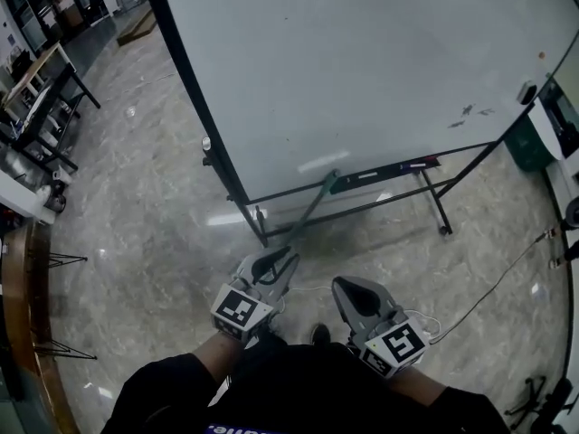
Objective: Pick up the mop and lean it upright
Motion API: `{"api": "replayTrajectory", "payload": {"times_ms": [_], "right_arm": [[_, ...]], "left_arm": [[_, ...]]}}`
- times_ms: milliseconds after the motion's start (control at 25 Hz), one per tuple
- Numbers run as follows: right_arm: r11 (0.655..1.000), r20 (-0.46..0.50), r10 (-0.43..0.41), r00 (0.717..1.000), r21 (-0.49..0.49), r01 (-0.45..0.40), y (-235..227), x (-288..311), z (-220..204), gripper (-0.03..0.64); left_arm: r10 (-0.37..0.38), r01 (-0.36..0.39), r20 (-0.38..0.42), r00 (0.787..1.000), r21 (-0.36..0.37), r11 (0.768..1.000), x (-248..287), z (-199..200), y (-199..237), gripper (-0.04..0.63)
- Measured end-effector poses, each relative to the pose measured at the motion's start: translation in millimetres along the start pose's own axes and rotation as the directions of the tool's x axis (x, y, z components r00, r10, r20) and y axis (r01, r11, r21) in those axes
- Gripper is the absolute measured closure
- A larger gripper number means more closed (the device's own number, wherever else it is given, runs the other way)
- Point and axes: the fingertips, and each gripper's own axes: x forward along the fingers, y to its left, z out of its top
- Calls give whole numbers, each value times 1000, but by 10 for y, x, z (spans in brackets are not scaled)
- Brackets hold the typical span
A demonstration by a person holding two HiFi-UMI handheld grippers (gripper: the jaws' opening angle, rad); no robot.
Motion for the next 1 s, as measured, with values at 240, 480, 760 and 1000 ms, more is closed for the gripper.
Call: {"api": "replayTrajectory", "payload": {"times_ms": [240, 480, 760, 1000], "right_arm": [[997, -13, -71, 997, 8, 72, -20, 34, -11, 611], [988, -28, -153, 988, 17, 154, -76, -23, -45, 611], [969, -57, -244, 968, 27, 246, -169, -184, -123, 611], [945, -81, -324, 943, 28, 327, -280, -426, -200, 611]], "left_arm": [[-66, 68, -40, 997, 33, 997, 293, -255, 200, 516], [-106, 114, -126, 986, 57, 992, 611, -548, 375, 514], [-128, 145, -205, 970, 74, 987, 1074, -913, 596, 503], [-124, 150, -268, 956, 79, 986, 1475, -1257, 773, 488]]}}
